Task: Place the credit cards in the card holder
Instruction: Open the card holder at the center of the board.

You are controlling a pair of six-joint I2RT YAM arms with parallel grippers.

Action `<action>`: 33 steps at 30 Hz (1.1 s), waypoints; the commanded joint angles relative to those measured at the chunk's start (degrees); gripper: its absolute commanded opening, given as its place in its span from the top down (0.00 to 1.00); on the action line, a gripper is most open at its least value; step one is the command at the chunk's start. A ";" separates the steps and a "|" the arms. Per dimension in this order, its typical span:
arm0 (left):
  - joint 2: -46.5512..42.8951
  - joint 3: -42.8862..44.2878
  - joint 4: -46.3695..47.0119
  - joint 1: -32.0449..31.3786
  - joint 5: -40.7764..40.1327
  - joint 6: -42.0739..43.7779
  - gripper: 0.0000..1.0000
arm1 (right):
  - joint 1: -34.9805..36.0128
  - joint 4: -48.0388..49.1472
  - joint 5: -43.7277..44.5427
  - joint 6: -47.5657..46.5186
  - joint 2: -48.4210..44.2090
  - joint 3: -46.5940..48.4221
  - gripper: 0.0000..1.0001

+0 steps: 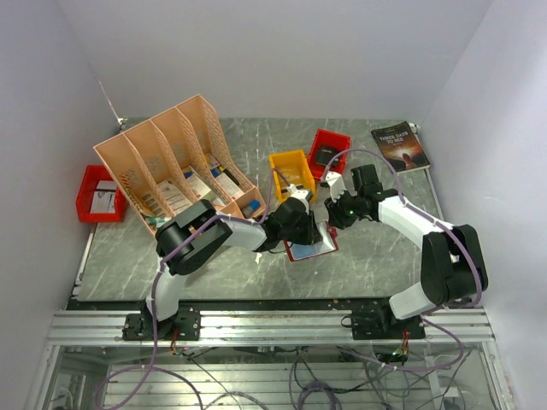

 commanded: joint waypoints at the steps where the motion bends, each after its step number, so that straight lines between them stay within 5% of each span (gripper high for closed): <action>1: 1.84 1.24 -5.95 -0.23 -0.40 1.02 0.69 | -0.36 -2.64 -4.19 -0.44 2.25 1.48 0.80; 11: 0.45 2.05 -5.38 -0.07 0.04 1.63 0.69 | -0.36 -4.12 -5.89 0.33 6.16 2.68 0.93; 21: -3.49 -1.53 1.48 0.70 0.75 -0.44 0.67 | -0.33 -4.24 -4.69 0.87 8.24 3.19 0.94; 33: -16.25 -12.02 8.62 0.91 -3.77 1.52 0.65 | -3.15 -5.39 -14.01 -0.45 3.83 3.15 0.90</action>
